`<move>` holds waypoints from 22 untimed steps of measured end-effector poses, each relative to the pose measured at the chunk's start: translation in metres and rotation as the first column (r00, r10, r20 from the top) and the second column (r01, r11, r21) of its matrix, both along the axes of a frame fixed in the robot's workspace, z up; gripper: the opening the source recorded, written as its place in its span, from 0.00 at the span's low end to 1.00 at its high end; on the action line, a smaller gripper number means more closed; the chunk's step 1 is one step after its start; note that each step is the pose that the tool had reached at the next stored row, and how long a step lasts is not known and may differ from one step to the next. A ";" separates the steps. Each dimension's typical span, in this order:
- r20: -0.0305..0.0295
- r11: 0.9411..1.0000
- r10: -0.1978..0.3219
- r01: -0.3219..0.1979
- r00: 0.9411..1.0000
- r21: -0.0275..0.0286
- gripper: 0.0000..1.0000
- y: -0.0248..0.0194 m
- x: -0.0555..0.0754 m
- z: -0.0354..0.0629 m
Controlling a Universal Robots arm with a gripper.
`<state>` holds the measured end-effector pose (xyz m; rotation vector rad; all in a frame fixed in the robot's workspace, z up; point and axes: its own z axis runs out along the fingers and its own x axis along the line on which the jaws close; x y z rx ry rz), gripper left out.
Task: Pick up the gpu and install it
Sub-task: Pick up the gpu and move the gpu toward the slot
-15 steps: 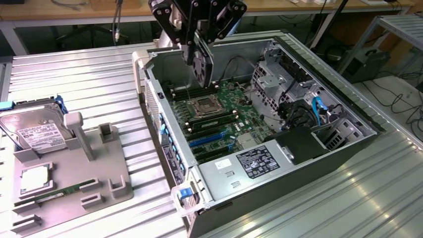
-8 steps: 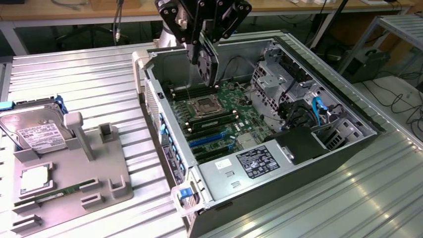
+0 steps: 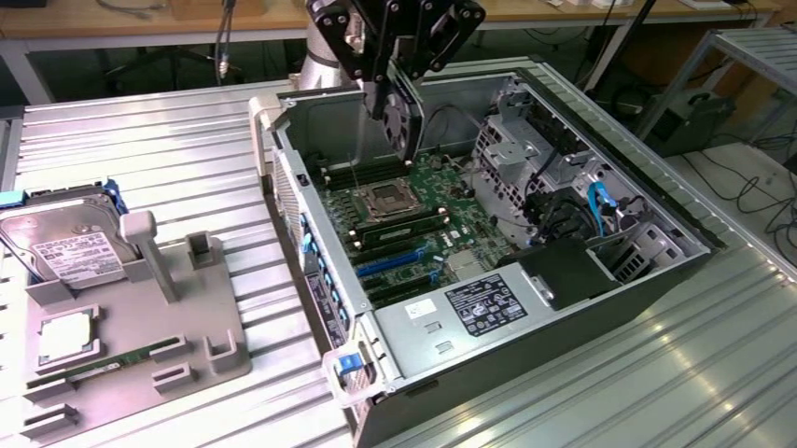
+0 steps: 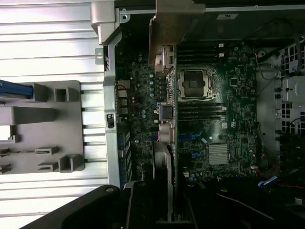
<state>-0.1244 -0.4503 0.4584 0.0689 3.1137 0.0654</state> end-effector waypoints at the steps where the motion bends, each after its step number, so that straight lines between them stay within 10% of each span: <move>1: 0.000 1.000 0.000 0.000 1.000 0.000 0.28 0.0000 0.002 0.0000; 22: 0.000 1.000 0.000 0.000 1.000 0.000 0.28 0.0000 0.034 0.0000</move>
